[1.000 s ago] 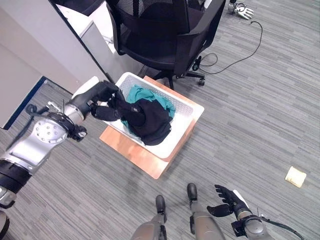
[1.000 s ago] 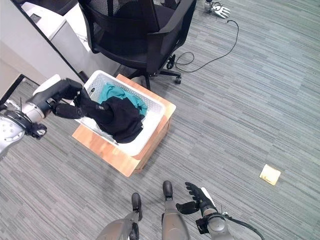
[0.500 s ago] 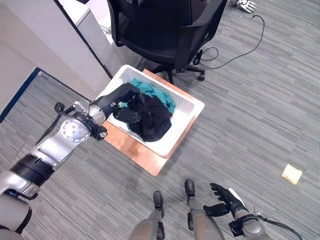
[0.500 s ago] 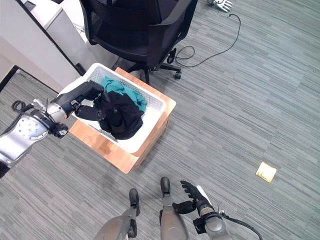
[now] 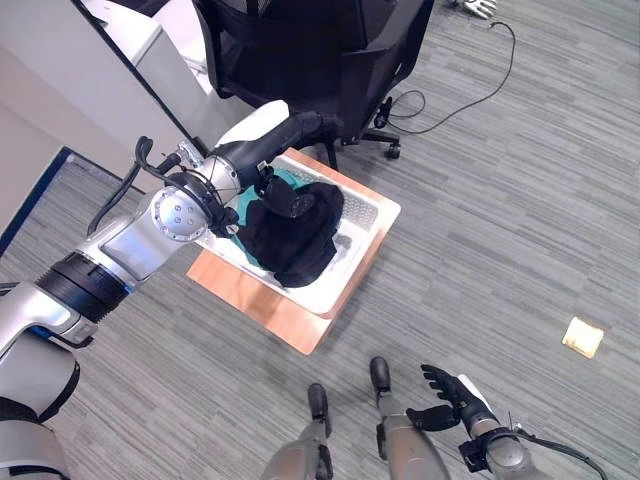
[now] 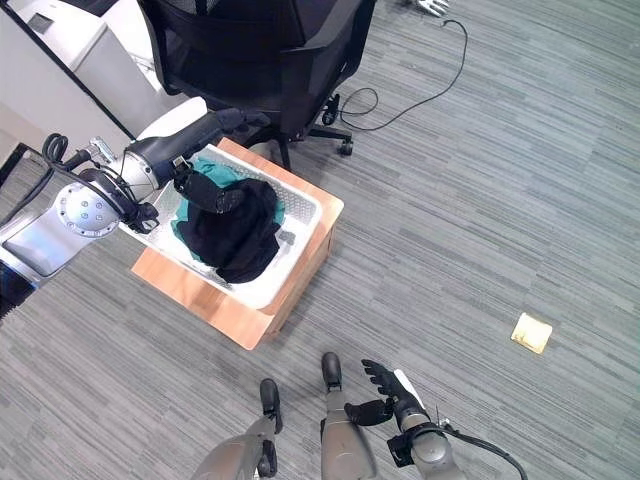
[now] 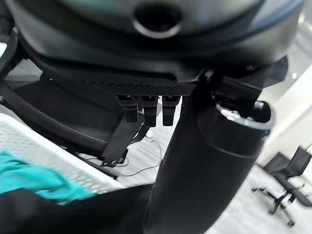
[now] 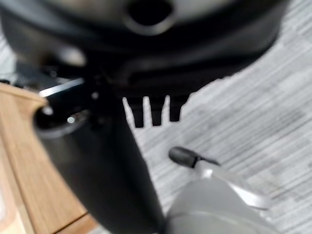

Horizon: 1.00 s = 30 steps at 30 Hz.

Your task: Pick up bed clothes into laundry basket.

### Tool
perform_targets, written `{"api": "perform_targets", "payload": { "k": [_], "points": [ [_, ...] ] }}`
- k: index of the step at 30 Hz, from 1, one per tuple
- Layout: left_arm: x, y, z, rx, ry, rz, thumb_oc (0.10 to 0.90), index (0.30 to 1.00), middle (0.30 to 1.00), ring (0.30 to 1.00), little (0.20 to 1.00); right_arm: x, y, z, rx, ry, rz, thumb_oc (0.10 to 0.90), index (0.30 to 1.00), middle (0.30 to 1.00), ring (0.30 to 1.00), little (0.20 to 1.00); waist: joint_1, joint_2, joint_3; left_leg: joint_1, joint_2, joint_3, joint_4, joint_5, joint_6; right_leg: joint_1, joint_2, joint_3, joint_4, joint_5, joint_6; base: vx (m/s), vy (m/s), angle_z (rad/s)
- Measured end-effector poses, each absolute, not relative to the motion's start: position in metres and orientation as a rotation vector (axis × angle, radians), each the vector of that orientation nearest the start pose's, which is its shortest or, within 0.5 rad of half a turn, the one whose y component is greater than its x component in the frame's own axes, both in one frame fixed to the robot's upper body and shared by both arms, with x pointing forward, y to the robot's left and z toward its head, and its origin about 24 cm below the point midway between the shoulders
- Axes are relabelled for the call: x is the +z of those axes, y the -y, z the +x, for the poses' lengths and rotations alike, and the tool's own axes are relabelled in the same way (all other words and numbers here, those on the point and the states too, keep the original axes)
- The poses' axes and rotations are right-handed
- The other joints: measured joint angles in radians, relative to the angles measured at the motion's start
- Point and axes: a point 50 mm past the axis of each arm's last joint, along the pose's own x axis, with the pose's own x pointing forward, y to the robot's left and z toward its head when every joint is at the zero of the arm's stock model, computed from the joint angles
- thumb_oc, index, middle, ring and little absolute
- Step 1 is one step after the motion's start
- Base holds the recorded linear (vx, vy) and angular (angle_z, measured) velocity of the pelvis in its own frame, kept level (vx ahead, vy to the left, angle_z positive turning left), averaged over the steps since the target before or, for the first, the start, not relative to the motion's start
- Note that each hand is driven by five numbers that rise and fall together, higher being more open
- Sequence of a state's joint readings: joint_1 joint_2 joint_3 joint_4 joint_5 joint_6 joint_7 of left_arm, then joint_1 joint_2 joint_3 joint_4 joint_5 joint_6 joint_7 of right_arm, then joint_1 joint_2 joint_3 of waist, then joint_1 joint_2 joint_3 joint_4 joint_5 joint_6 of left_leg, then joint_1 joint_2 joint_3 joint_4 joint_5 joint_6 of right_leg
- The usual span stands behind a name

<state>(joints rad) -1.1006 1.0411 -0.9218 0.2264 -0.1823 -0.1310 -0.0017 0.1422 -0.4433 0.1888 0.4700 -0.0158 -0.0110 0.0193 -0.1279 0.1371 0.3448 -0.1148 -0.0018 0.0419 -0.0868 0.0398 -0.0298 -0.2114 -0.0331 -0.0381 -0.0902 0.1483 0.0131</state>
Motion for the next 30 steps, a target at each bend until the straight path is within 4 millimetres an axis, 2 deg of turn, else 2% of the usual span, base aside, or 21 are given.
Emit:
{"api": "perform_targets", "payload": {
  "k": [5,6,11,14,15,16,18,20,21,22,23,24,25,27,28,29,30],
  "points": [
    [0.255,-0.169,0.329,-0.483,0.518,1.372,0.8,0.9,0.9,0.9,0.9,-0.078,0.249,0.172,0.09,-0.657,-0.48,0.8,0.9,0.9,0.9,0.9,0.02,0.006,-0.004,-0.01,0.0,-0.024,0.0,0.007,0.001,-0.001,-0.001,-0.018,0.0,0.001,-0.002,-0.01,-0.012,0.11],
    [0.26,-0.171,0.319,-0.493,0.55,1.411,0.8,0.9,0.9,0.9,0.9,-0.078,0.25,0.17,0.087,-0.663,-0.481,0.8,0.9,0.9,0.9,0.9,0.028,0.006,-0.004,-0.011,0.0,-0.024,0.0,0.007,0.001,-0.003,-0.001,-0.016,0.0,0.002,-0.003,0.0,0.0,0.0],
    [0.283,-0.187,0.282,-0.455,0.659,1.453,0.8,0.9,0.9,0.9,0.9,-0.08,0.254,0.167,0.085,-0.676,-0.489,0.8,0.9,0.9,0.9,0.9,0.061,0.009,-0.006,0.002,0.002,-0.032,0.0,0.01,-0.004,0.014,0.0,-0.027,0.0,0.002,-0.003,-0.02,-0.009,0.07],
    [0.282,-0.194,0.263,-0.519,0.626,1.459,0.8,0.9,0.9,0.9,0.9,-0.082,0.256,0.164,0.082,-0.694,-0.492,0.8,0.9,0.9,0.9,0.9,0.079,0.01,-0.007,0.017,0.002,-0.037,0.0,0.011,-0.005,0.033,-0.001,-0.036,0.0,0.001,-0.003,0.0,-0.003,0.07],
    [0.274,-0.198,0.258,-0.562,0.579,1.399,0.8,0.9,0.9,0.9,0.9,-0.084,0.258,0.163,0.081,-0.706,-0.492,0.8,0.9,0.9,0.9,0.9,0.098,0.013,-0.009,0.027,0.001,-0.039,0.0,0.011,-0.005,0.044,-0.002,-0.039,0.0,-0.001,-0.003,0.0,0.0,0.0],
    [0.258,-0.206,0.252,-0.6,0.508,1.248,0.8,0.9,0.9,0.9,0.9,-0.085,0.26,0.16,0.081,-0.719,-0.49,0.8,0.9,0.9,0.9,0.9,0.112,0.015,-0.01,0.046,0.001,-0.039,0.0,0.009,-0.007,0.062,-0.002,-0.037,0.0,-0.003,-0.003,0.0,0.0,0.0],
    [0.228,-0.223,0.239,-0.641,0.363,1.013,0.8,0.9,0.9,0.9,0.9,-0.084,0.259,0.162,0.1,-0.715,-0.491,0.8,0.9,0.9,0.9,0.9,0.107,0.016,-0.012,0.062,0.003,-0.04,0.0,0.007,-0.007,0.079,-0.001,-0.038,0.0,-0.007,-0.001,0.0,-0.002,0.04],
    [0.177,-0.25,0.223,-0.637,0.109,0.66,0.8,0.9,0.9,0.9,0.9,-0.088,0.263,0.166,0.108,-0.732,-0.494,0.8,0.9,0.9,0.9,0.9,0.108,0.013,-0.017,0.079,0.003,-0.045,0.0,0.006,-0.005,0.098,0.0,-0.04,0.0,-0.007,-0.001,0.0,0.0,0.04],
    [0.143,-0.26,0.218,-0.603,-0.028,0.457,0.8,0.9,0.9,0.9,0.9,-0.094,0.266,0.164,0.1,-0.778,-0.5,0.8,0.9,0.9,0.9,0.9,0.111,0.011,-0.027,0.098,0.002,-0.043,0.0,0.003,0.0,0.113,0.0,-0.036,-0.001,-0.011,0.003,0.0,0.018,0.04],
    [0.124,-0.265,0.214,-0.605,-0.131,0.397,0.8,0.9,0.9,0.9,0.9,-0.096,0.267,0.162,0.099,-0.793,-0.501,0.8,0.9,0.9,0.9,0.9,0.116,0.003,-0.038,0.097,0.004,-0.046,0.0,0.002,0.002,0.115,0.002,-0.038,0.0,-0.014,0.007,0.0,0.025,0.03],
    [0.089,-0.28,0.212,-0.549,-0.231,0.237,0.8,0.9,0.9,0.9,0.9,-0.103,0.271,0.159,0.105,-0.843,-0.509,0.8,0.9,0.9,0.9,0.9,0.117,-0.001,-0.072,0.1,0.003,-0.044,-0.001,0.002,0.002,0.118,0.001,-0.035,-0.001,-0.018,0.014,-0.01,0.006,0.05],
    [0.056,-0.283,0.205,-0.486,-0.319,0.114,0.8,0.9,0.9,0.9,0.9,-0.106,0.271,0.157,0.103,-0.863,-0.507,0.8,0.9,0.9,0.9,0.9,0.117,-0.008,-0.093,0.101,0.003,-0.043,0.0,0.0,0.004,0.119,0.001,-0.037,-0.001,-0.024,0.019,-0.01,0.014,-0.08],
    [0.005,-0.295,0.195,-0.31,-0.411,-0.068,0.8,0.9,0.9,0.9,0.9,-0.108,0.272,0.156,0.107,-0.886,-0.505,0.8,0.9,0.9,0.9,0.9,0.112,-0.014,-0.122,0.119,0.002,-0.038,-0.001,-0.003,0.007,0.133,-0.002,-0.034,-0.004,-0.027,0.022,0.0,0.014,-0.12],
    [-0.044,-0.297,0.163,-0.225,-0.633,-0.124,0.8,0.9,0.9,0.9,0.9,-0.115,0.267,0.151,0.119,-0.909,-0.487,0.8,0.9,0.9,0.9,0.9,0.114,-0.054,-0.15,0.122,0.008,-0.039,-0.001,-0.014,-0.002,0.138,0.002,-0.038,-0.003,-0.038,0.015,0.01,0.023,-0.05],
    [-0.088,-0.294,0.132,-0.055,-0.754,-0.246,0.8,0.9,0.9,0.9,0.9,-0.125,0.266,0.144,0.084,-0.967,-0.44,0.8,0.9,0.9,0.9,0.9,0.112,-0.078,-0.171,0.145,0.009,-0.037,-0.001,-0.016,-0.001,0.161,0.002,-0.038,-0.002,-0.038,0.015,0.0,0.016,0.08],
    [-0.113,-0.285,0.111,0.037,-0.852,-0.303,0.8,0.9,0.9,0.9,0.9,-0.133,0.267,0.131,0.061,-1.036,-0.415,0.8,0.9,0.9,0.9,0.9,0.113,-0.091,-0.189,0.154,0.008,-0.046,-0.002,-0.02,0.003,0.177,0.001,-0.042,-0.003,-0.043,0.016,0.0,0.009,0.14],
    [-0.127,-0.277,0.093,0.055,-0.952,-0.32,0.8,0.9,0.9,0.9,0.9,-0.137,0.267,0.121,0.06,-1.082,-0.411,0.8,0.9,0.9,0.9,0.9,0.12,-0.096,-0.204,0.162,0.007,-0.049,-0.003,-0.022,0.009,0.184,0.001,-0.046,-0.006,-0.046,0.015,0.02,0.001,0.23]
  ]
}}
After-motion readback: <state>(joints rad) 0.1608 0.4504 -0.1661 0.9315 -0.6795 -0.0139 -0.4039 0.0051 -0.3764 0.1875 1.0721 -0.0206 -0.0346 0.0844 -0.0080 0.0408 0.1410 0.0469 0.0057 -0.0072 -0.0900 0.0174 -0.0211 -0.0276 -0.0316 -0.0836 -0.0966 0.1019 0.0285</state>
